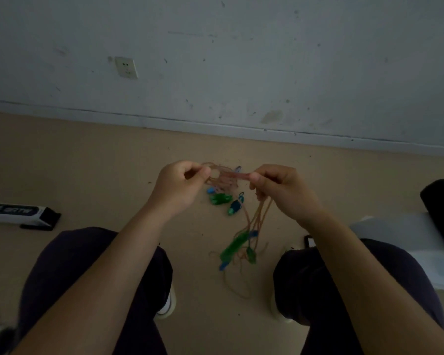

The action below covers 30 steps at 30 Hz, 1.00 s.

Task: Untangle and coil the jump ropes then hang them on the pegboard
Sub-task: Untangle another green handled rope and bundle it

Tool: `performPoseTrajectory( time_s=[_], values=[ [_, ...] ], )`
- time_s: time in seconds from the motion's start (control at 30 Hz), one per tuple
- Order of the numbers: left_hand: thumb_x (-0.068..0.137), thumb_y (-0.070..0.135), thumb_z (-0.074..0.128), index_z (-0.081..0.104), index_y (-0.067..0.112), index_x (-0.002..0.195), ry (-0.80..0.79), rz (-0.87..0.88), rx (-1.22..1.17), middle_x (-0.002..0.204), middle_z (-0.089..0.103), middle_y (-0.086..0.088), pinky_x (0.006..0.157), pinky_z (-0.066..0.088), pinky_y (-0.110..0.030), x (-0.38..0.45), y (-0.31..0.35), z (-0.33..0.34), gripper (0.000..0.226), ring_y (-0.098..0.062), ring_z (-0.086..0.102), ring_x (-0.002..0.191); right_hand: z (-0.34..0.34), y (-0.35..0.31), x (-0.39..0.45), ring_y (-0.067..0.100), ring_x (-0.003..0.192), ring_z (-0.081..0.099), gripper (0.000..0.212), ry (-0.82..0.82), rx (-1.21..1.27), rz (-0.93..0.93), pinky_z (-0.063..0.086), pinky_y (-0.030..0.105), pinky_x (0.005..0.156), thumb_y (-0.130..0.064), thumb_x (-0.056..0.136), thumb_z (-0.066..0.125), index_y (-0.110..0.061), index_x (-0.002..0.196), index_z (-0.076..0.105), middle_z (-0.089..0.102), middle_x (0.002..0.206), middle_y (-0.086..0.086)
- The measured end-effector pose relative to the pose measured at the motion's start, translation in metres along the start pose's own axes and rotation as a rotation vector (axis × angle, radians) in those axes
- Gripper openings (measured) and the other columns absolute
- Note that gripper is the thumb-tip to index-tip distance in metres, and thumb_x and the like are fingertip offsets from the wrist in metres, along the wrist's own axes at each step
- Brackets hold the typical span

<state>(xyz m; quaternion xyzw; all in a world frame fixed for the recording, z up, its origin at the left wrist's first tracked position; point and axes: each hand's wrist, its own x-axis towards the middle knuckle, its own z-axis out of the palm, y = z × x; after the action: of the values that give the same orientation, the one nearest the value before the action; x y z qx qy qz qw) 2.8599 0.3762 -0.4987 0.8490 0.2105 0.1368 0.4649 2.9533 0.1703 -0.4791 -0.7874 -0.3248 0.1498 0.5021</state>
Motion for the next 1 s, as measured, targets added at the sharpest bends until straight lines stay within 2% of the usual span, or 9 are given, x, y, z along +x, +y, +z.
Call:
performPoseTrajectory(
  time_s=[0.1, 0.2, 0.33, 0.5, 0.6, 0.73, 0.8, 0.93, 1.0],
  values=[
    [0.100, 0.032, 0.059, 0.070, 0.025, 0.090, 0.024, -0.079, -0.113, 0.080, 0.068, 0.012, 0.063, 0.043, -0.013, 0.001, -0.001, 0.001, 0.017, 0.001, 0.062, 0.069, -0.001, 0.003, 0.002, 0.021, 0.065, 0.062, 0.024, 0.036, 0.006, 0.026, 0.053, 0.042, 0.071, -0.023, 0.097, 0.057, -0.013, 0.078, 0.067, 0.065, 0.070, 0.008],
    [0.101, 0.021, 0.059, 0.071, 0.018, 0.083, -0.027, -0.115, -0.435, 0.077, 0.071, 0.004, 0.071, 0.051, -0.029, 0.001, 0.003, -0.003, 0.022, -0.010, 0.064, 0.074, -0.001, 0.004, 0.001, 0.016, 0.062, 0.063, 0.015, -0.075, 0.123, 0.098, 0.055, 0.035, 0.065, -0.027, 0.094, 0.062, -0.014, 0.088, 0.066, 0.066, 0.070, 0.002],
    [0.090, 0.021, 0.067, 0.076, 0.019, 0.076, -0.239, -0.097, -0.620, 0.076, 0.073, 0.004, 0.063, 0.049, -0.021, -0.007, 0.010, 0.006, 0.017, -0.007, 0.066, 0.074, 0.020, 0.004, -0.003, 0.021, 0.065, 0.062, 0.035, -0.089, 0.171, 0.139, 0.053, 0.043, 0.062, -0.032, 0.076, 0.078, -0.010, 0.091, 0.055, 0.067, 0.078, 0.012],
    [0.090, 0.027, 0.064, 0.078, 0.021, 0.076, -0.391, -0.187, -0.979, 0.079, 0.066, 0.002, 0.055, 0.043, -0.018, -0.002, 0.009, 0.002, 0.021, -0.006, 0.059, 0.070, 0.016, 0.001, 0.000, -0.001, 0.046, 0.050, 0.025, 0.060, 0.215, 0.046, 0.037, 0.013, 0.045, -0.021, 0.088, 0.073, -0.012, 0.087, 0.049, 0.061, 0.055, -0.010],
    [0.090, 0.024, 0.056, 0.078, 0.018, 0.077, -0.396, -0.211, -1.116, 0.081, 0.065, 0.002, 0.048, 0.039, -0.017, 0.000, 0.009, 0.002, 0.027, -0.005, 0.055, 0.063, 0.012, -0.002, 0.002, 0.004, 0.041, 0.036, 0.027, 0.061, 0.197, 0.003, 0.028, 0.015, 0.042, -0.028, 0.088, 0.072, -0.011, 0.086, 0.052, 0.050, 0.047, -0.008],
    [0.099, 0.022, 0.049, 0.067, 0.019, 0.072, -0.421, -0.237, -1.068, 0.073, 0.058, 0.005, 0.042, 0.032, -0.016, 0.001, 0.008, 0.008, 0.032, -0.004, 0.042, 0.051, 0.017, -0.003, 0.001, 0.005, 0.042, 0.032, 0.022, 0.026, 0.156, -0.031, 0.027, 0.014, 0.043, -0.026, 0.092, 0.067, -0.006, 0.086, 0.062, 0.047, 0.048, -0.008],
    [0.098, 0.030, 0.054, 0.064, 0.023, 0.068, -0.405, -0.189, -0.837, 0.068, 0.054, 0.006, 0.043, 0.032, -0.016, 0.001, 0.006, 0.006, 0.032, -0.005, 0.038, 0.049, 0.015, -0.002, -0.001, 0.006, 0.048, 0.045, 0.017, 0.034, 0.173, -0.052, 0.037, 0.016, 0.048, -0.019, 0.094, 0.063, -0.003, 0.086, 0.064, 0.054, 0.055, -0.007],
    [0.088, 0.044, 0.071, 0.070, 0.024, 0.087, -0.259, -0.112, -0.392, 0.060, 0.063, 0.012, 0.046, 0.036, -0.014, -0.003, 0.004, 0.009, 0.020, -0.001, 0.051, 0.049, 0.015, 0.003, -0.001, 0.040, 0.077, 0.064, 0.012, 0.065, 0.185, -0.025, 0.053, 0.044, 0.070, -0.009, 0.090, 0.066, 0.002, 0.088, 0.067, 0.065, 0.082, 0.026],
    [0.090, 0.037, 0.071, 0.072, 0.025, 0.089, -0.174, -0.065, -0.264, 0.064, 0.069, 0.014, 0.048, 0.040, -0.011, -0.001, 0.002, 0.009, 0.012, 0.004, 0.058, 0.053, 0.014, 0.005, -0.001, 0.037, 0.083, 0.065, 0.012, 0.095, 0.146, -0.012, 0.053, 0.041, 0.074, -0.012, 0.090, 0.068, -0.001, 0.086, 0.069, 0.068, 0.085, 0.022]
  ],
)
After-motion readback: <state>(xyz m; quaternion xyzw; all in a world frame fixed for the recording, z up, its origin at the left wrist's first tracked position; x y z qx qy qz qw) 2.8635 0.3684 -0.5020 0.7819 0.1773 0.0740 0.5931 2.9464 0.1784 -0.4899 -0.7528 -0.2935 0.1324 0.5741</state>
